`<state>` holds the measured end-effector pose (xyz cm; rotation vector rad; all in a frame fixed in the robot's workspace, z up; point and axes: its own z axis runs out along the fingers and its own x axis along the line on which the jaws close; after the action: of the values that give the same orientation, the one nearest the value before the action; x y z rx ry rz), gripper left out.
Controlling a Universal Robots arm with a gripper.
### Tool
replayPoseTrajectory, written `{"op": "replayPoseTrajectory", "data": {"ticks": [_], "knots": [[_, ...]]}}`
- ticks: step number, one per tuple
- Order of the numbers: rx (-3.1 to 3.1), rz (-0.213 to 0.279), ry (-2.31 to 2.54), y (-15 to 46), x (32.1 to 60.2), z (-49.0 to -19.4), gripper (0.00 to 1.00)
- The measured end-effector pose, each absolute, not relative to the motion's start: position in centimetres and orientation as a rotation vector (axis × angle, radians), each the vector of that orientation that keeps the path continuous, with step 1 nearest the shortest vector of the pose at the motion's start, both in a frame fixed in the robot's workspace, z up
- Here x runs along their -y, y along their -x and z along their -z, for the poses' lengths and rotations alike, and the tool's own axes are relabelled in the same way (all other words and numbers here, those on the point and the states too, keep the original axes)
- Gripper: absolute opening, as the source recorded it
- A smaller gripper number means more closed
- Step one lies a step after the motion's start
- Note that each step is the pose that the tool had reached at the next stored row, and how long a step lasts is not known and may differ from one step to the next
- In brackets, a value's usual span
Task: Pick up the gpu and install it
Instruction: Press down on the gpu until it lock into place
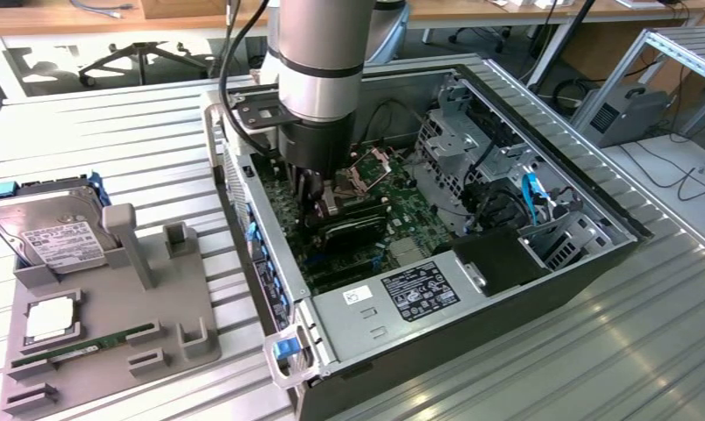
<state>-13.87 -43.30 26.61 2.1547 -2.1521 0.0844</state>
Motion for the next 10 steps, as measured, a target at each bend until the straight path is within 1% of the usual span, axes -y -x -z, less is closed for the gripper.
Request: {"op": "replayPoseTrajectory", "data": {"ticks": [5, 10], "knots": [[2.153, -0.084, -2.156, 13.9, 43.3, -26.8, 0.11], [2.152, -0.085, -2.155, 13.9, 43.3, -28.2, 0.11]]}}
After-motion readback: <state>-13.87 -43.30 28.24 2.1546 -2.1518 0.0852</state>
